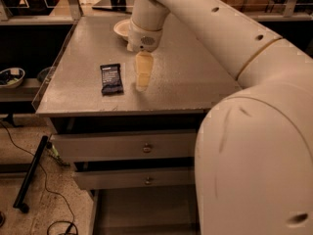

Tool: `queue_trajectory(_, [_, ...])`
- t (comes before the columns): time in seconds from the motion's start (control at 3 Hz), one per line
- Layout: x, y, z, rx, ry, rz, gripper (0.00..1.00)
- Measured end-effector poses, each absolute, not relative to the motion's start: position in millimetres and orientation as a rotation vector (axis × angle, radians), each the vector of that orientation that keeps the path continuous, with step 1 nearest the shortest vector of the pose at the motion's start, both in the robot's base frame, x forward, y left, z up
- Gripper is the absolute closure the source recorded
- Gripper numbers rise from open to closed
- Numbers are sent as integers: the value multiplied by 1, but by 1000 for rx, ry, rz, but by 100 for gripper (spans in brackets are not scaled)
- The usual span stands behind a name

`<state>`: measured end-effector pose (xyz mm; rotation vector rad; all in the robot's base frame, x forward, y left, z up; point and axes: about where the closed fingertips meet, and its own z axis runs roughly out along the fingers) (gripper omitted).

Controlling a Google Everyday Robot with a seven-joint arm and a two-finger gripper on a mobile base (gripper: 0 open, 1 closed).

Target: Place rxbar blueberry into bottom drawer

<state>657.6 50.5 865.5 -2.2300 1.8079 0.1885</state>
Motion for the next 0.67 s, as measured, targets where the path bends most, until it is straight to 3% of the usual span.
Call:
queue_trajectory(0.33, [663,55,867,-2224,1794,192,0])
queue_trajectory(0.67, [675,93,869,-2250,1695,229,0])
